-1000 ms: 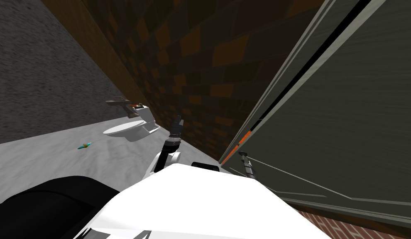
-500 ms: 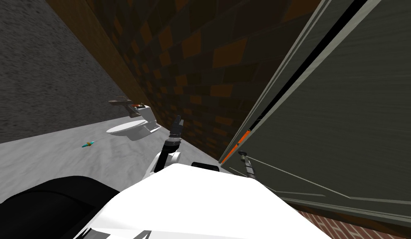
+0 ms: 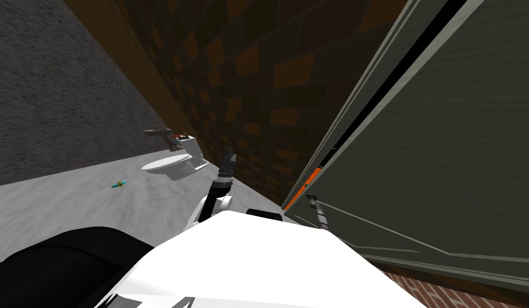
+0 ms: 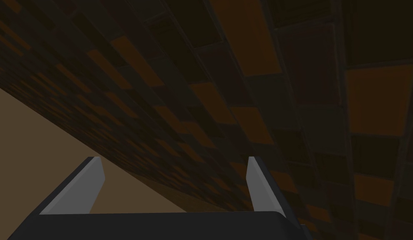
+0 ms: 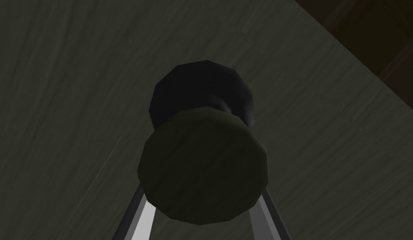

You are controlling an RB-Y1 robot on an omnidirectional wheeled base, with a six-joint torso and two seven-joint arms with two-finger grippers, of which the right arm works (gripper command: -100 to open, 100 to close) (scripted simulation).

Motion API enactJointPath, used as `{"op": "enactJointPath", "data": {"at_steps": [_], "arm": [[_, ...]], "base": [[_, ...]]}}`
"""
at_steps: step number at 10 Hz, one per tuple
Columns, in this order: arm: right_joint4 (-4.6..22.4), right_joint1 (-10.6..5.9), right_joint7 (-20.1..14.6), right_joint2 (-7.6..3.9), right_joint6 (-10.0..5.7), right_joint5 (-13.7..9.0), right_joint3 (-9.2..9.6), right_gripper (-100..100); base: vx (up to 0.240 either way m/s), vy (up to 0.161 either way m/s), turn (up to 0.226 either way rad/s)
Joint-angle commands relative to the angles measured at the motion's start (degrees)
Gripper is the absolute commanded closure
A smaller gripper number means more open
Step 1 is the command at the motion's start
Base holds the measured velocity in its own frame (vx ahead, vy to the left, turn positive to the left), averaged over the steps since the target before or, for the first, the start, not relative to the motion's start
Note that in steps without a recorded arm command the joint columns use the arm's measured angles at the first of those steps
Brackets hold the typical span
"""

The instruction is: Pull the door open

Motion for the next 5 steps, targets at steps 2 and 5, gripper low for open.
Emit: {"op": "enactJointPath", "data": {"at_steps": [2,5], "arm": [[0.49,-0.23,-4.16,0.30,-0.02,-0.50,1.39,100],[0.53,-0.31,-7.13,0.13,-0.01,-1.00,1.70,100]], "base": [[-0.027,-0.006,0.018],[-0.025,-0.005,0.018]]}}
